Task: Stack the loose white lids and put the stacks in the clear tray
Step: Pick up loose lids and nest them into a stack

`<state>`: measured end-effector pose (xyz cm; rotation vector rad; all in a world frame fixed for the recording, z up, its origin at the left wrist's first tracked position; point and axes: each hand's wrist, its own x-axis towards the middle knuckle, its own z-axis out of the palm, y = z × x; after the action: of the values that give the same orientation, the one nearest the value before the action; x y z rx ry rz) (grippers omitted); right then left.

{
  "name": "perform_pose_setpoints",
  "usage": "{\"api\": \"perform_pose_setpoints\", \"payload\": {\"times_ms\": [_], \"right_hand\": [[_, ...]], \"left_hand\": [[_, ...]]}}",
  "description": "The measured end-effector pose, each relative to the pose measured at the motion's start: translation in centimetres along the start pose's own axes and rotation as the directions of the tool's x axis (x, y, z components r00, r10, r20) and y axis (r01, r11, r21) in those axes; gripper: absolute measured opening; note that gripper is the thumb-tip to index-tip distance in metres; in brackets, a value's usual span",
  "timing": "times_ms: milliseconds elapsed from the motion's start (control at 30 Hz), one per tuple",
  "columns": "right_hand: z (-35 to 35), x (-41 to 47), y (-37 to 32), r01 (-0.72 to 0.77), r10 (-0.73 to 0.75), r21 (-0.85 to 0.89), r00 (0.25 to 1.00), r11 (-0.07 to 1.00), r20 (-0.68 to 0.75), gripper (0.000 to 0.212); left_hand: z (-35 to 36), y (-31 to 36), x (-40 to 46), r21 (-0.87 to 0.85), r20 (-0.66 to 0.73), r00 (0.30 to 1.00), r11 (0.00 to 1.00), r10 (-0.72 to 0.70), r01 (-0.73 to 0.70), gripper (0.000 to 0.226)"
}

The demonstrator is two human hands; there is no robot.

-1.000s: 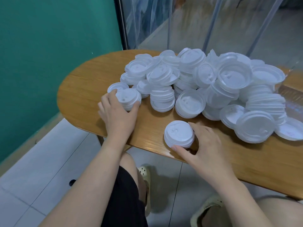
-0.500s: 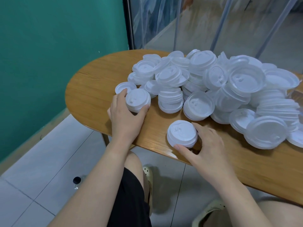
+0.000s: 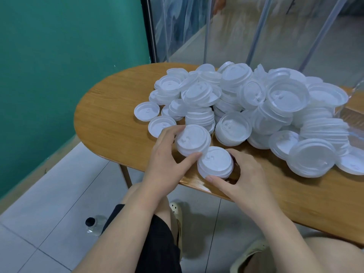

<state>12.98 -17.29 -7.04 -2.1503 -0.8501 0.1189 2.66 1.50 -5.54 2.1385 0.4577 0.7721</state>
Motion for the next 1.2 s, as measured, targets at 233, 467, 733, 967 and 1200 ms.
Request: {"api": "perform_pose_setpoints", "payload": {"times_ms": [233, 467, 733, 967, 1200], "right_hand": [[-0.1, -0.2, 0.3, 0.011, -0.011, 0.001, 1.000, 1.000, 0.001, 0.067], [0.0, -0.1, 0.2, 0.015, -0.015, -0.013, 1.000, 1.000, 0.005, 0.068], [0.0, -0.1, 0.1, 0.027, -0.027, 0.007, 1.000, 1.000, 0.000, 0.071], [0.0, 0.1, 0.1, 0.057, -0.057, 0.052, 0.998, 0.997, -0.011, 0.072], [0.0, 0.2, 0.7, -0.001, 0.001, 0.016, 1.000, 1.000, 0.010, 0.094]], "left_hand": [[0.1, -0.7, 0.7, 0.024, -0.081, 0.984, 0.987, -0.157, 0.160, 0.071], [0.2, -1.0, 1.0, 0.027, -0.132, 0.970, 0.977, -0.205, 0.210, 0.073], [0.3, 0.7, -0.5, -0.089, 0.093, 0.996, 0.996, 0.002, 0.006, 0.064], [0.9, 0.8, -0.2, -0.057, 0.244, 0.970, 0.998, 0.017, -0.004, 0.067], [1.3, 1.3, -0.5, 0.003, 0.336, 0.942, 1.000, 0.011, -0.013, 0.068]]}}
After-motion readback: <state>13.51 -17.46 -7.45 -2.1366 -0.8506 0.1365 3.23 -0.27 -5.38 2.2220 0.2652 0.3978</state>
